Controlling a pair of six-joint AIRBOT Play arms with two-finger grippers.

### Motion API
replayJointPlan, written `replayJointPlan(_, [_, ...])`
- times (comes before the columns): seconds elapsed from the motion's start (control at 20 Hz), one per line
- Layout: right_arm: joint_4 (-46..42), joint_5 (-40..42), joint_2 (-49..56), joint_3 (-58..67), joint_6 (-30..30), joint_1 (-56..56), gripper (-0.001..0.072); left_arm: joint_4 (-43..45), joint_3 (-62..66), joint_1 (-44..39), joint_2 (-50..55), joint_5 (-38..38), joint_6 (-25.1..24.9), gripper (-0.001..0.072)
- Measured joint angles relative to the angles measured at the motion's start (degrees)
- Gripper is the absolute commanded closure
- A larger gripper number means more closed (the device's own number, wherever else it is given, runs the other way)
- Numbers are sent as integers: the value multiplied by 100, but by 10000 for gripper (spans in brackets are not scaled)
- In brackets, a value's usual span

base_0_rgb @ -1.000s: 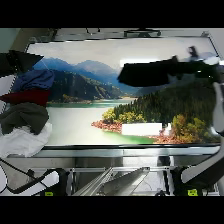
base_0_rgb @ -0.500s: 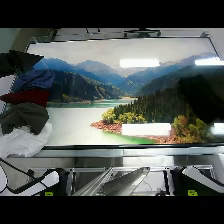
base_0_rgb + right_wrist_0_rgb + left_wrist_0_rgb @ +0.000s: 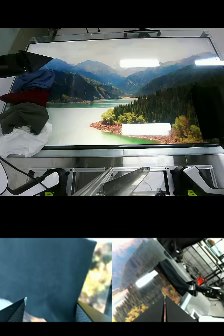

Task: Fold the shirts.

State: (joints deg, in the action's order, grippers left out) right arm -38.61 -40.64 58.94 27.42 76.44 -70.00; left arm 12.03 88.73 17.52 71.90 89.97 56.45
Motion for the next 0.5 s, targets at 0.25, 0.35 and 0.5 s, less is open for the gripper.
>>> replayJointPlan(0.25, [-852, -1054, -236, 680, 0, -398, 332, -7, 13, 0, 0, -31, 0, 686])
replayJointPlan(0.35, [-968, -1480, -363, 1198, 33, -365, 630, -9, 94, 118, 0, -63, 2, 686])
replayJointPlan(0.5, [-887, -2096, -586, 1880, 87, 212, 687, -9, 299, 323, 0, -111, 4, 687])
